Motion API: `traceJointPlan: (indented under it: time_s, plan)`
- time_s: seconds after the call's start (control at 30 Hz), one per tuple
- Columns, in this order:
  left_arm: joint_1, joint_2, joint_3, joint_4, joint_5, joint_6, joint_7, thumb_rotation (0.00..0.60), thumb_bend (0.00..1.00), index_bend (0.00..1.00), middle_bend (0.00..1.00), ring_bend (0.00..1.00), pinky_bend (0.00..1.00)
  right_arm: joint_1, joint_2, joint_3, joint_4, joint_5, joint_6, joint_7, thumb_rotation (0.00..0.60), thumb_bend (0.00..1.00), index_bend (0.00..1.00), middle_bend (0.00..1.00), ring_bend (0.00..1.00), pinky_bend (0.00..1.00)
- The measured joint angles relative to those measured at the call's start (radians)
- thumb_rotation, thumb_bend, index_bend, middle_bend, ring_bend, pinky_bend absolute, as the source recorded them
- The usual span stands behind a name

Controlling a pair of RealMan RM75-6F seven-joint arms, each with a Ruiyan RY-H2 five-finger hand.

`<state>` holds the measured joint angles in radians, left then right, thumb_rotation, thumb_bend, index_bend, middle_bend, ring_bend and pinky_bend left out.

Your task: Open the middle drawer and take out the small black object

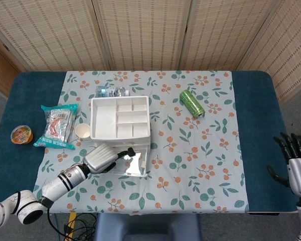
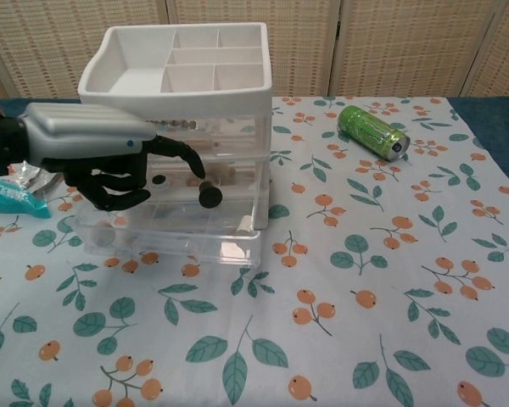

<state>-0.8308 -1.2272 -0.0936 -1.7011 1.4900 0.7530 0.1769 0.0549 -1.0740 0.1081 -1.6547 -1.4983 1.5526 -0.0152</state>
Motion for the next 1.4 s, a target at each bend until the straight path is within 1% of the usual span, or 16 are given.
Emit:
traceJointPlan:
  time_s: [0.23,0.37,0.6,0.83,1.07,1.4]
  plan:
    - [-0.051,0.019,-0.013,-0.035,-0.135,-0.086,0.079,0.600,0.59,0.14,0.96,1.00,1.00,0.003,-0.003,0.002,0.010,0.007,-0.007,0.007,0.600,0.29,0.12,0.08,0.04,0.07]
    - [-0.076,0.021,-0.015,-0.047,-0.212,-0.110,0.131,0.600,0.59,0.14,0.98,1.00,1.00,0.003,-0.005,0.002,0.015,0.012,-0.011,0.012,0.600,0.29,0.12,0.08,0.04,0.07]
    - [-0.116,0.016,-0.003,-0.068,-0.334,-0.119,0.217,0.600,0.59,0.13,0.99,1.00,1.00,0.004,-0.007,0.003,0.024,0.017,-0.015,0.020,0.600,0.29,0.12,0.08,0.04,0.07]
    - [-0.150,0.005,0.020,-0.090,-0.425,-0.093,0.294,0.600,0.59,0.13,0.99,1.00,1.00,0.002,-0.008,0.003,0.031,0.021,-0.016,0.028,0.600,0.29,0.12,0.08,0.04,0.07]
    - [-0.171,0.007,0.048,-0.120,-0.470,-0.061,0.339,0.600,0.59,0.15,0.99,1.00,1.00,0.001,-0.009,0.002,0.035,0.022,-0.015,0.032,0.600,0.29,0.12,0.08,0.04,0.07]
    - [-0.173,0.038,0.087,-0.176,-0.471,-0.023,0.367,0.600,0.59,0.18,0.99,1.00,1.00,0.001,-0.007,0.003,0.032,0.021,-0.015,0.029,0.600,0.29,0.12,0.08,0.04,0.07]
